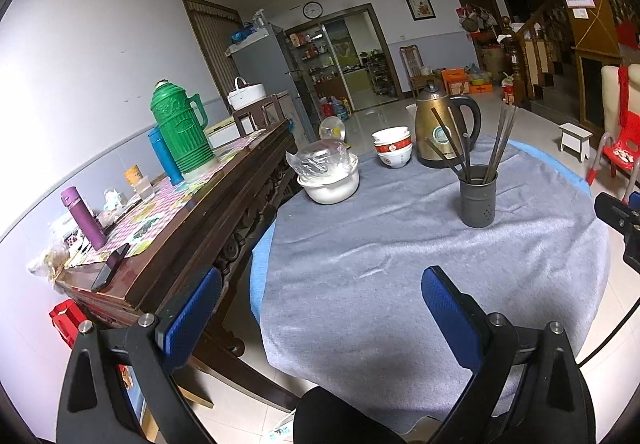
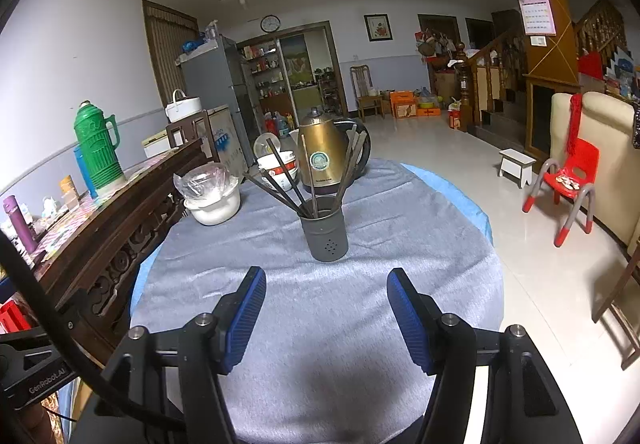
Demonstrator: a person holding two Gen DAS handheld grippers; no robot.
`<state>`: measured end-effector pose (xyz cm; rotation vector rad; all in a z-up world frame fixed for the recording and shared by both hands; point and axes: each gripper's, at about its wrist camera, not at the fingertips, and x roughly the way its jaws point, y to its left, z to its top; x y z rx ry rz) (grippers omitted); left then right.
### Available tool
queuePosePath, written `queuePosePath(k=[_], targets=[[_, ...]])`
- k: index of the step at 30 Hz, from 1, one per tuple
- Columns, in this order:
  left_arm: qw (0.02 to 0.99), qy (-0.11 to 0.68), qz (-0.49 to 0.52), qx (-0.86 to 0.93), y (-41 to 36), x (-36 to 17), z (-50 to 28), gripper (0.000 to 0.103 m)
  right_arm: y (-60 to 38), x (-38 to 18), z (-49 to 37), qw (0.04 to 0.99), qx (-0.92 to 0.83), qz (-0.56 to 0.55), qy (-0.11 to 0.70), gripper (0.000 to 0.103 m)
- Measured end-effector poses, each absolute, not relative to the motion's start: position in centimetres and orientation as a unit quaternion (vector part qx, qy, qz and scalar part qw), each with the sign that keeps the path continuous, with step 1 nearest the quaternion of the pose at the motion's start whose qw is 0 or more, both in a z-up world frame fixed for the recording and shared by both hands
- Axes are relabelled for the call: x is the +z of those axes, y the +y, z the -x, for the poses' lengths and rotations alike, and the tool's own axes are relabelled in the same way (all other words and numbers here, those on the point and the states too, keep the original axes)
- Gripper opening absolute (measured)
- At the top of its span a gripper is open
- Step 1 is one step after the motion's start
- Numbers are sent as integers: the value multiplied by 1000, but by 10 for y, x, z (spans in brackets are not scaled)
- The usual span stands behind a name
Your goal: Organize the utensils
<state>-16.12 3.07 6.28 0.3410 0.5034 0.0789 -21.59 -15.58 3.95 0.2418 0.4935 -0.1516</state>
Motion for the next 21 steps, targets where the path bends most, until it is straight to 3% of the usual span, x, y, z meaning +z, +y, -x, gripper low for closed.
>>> queuePosePath(k=[21], targets=[[957, 246, -140, 62, 54, 72, 157, 100, -148, 44, 220, 963, -75, -109, 234, 67]])
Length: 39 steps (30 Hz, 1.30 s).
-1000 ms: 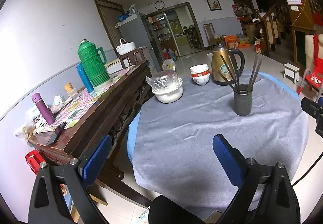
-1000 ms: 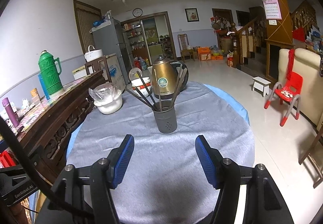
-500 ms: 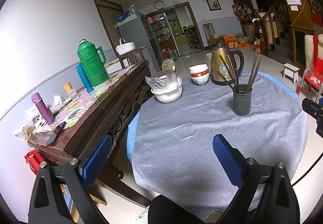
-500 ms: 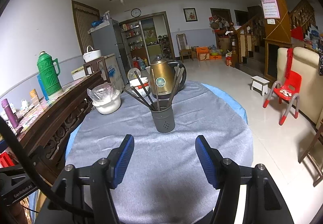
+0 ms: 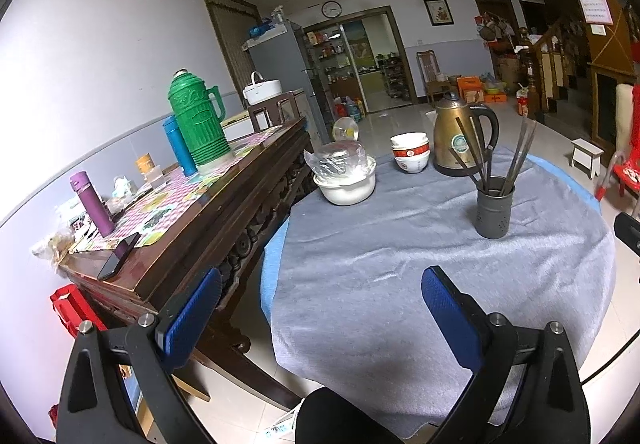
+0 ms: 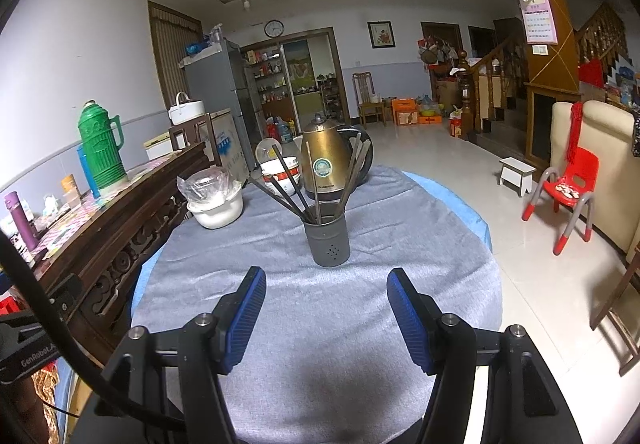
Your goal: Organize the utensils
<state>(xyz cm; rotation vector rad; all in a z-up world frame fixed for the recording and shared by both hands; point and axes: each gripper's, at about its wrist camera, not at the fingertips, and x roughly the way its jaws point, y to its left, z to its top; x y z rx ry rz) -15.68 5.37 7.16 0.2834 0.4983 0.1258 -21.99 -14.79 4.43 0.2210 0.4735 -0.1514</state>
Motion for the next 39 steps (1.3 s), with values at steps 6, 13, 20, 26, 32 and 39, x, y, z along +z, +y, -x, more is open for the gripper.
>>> queuePosePath(k=[6, 13, 20, 26, 32, 39], targets=[[958, 244, -129, 73, 64, 75, 154, 100, -141, 49, 222, 965, -73, -102, 228, 67], [960, 243, -111, 85, 80, 79, 152, 100, -136, 54, 225, 968, -69, -96, 222, 67], [961, 242, -99, 89, 88, 81, 152, 100, -127, 58, 225, 969, -62, -90, 219, 67], [963, 239, -89, 90, 94, 83, 153, 100, -120, 63, 226, 972, -59, -84, 213, 67], [963, 237, -85, 92, 97, 84, 154, 100, -114, 66, 226, 973, -54, -80, 210, 67], [963, 238, -85, 92, 100, 84, 155, 100, -112, 68, 226, 973, -55, -80, 207, 67]])
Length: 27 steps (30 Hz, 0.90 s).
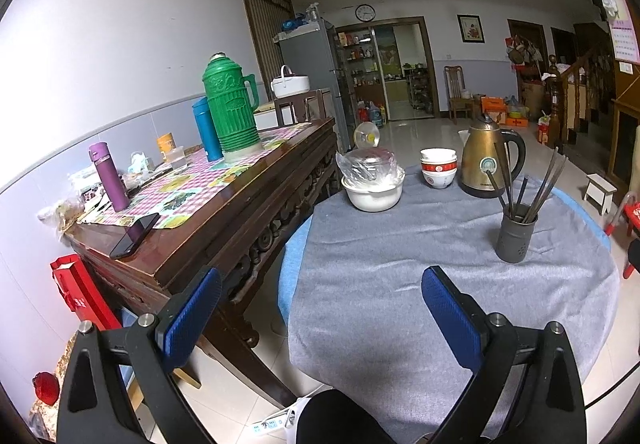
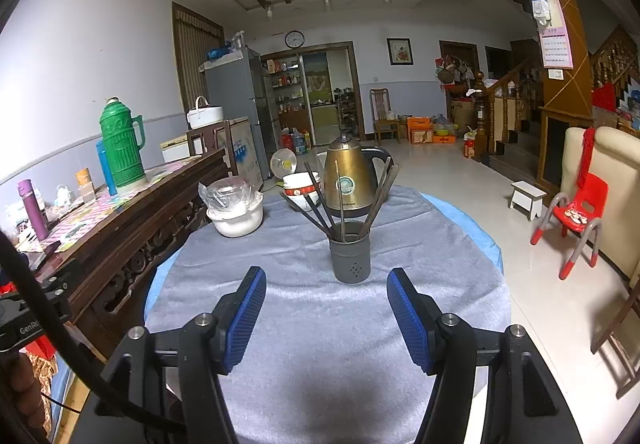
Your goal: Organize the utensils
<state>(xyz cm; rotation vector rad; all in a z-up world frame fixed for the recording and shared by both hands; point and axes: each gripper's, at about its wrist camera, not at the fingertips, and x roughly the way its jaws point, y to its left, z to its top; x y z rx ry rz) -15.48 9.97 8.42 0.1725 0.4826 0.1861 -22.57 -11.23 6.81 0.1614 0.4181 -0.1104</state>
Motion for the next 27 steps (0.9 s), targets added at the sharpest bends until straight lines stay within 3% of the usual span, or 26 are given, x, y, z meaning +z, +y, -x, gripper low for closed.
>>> queuePosePath(k=[27], targets=[[963, 239, -75, 99, 110, 82, 158, 100, -113, 65, 227, 973, -57, -83, 206, 67]])
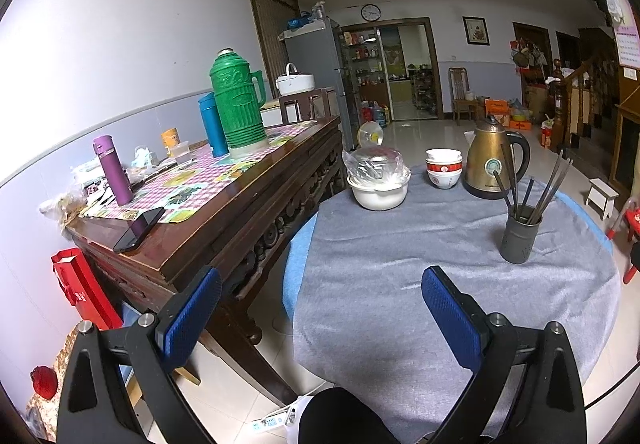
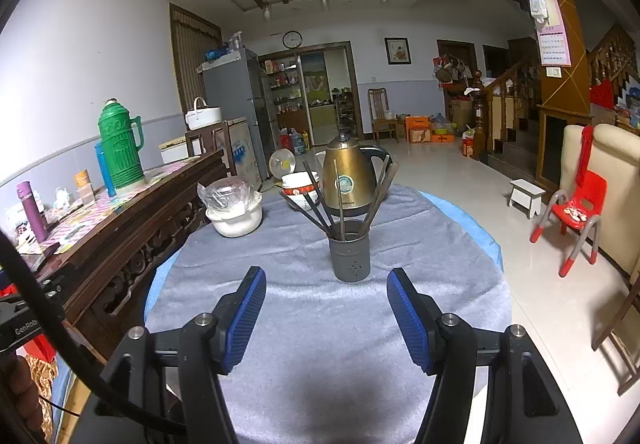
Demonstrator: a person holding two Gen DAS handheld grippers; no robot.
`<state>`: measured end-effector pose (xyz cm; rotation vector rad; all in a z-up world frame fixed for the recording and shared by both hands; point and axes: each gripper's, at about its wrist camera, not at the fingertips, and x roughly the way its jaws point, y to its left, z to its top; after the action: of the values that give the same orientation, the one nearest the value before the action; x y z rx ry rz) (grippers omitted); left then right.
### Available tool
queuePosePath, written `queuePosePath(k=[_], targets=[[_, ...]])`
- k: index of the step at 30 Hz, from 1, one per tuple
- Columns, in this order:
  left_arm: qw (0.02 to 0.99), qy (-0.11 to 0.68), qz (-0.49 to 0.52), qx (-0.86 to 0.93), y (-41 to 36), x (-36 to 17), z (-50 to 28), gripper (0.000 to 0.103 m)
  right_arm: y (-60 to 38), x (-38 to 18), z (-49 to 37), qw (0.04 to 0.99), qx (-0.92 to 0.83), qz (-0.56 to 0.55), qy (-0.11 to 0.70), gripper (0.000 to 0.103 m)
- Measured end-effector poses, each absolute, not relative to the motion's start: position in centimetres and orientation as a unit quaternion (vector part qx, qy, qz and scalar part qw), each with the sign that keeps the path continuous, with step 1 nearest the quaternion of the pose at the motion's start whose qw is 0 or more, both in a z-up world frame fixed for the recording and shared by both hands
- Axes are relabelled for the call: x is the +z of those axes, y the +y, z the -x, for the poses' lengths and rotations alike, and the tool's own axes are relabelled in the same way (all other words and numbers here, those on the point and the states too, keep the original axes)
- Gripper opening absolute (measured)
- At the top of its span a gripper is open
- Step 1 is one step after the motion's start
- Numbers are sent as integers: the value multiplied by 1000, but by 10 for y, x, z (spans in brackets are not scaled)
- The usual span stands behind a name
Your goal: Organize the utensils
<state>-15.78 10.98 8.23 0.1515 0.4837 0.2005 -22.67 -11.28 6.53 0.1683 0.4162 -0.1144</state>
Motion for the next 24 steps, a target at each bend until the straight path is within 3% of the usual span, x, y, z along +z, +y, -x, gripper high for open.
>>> queuePosePath(k=[24], targets=[[962, 241, -47, 118, 144, 79, 158, 100, -89, 79, 225, 979, -45, -65, 187, 67]])
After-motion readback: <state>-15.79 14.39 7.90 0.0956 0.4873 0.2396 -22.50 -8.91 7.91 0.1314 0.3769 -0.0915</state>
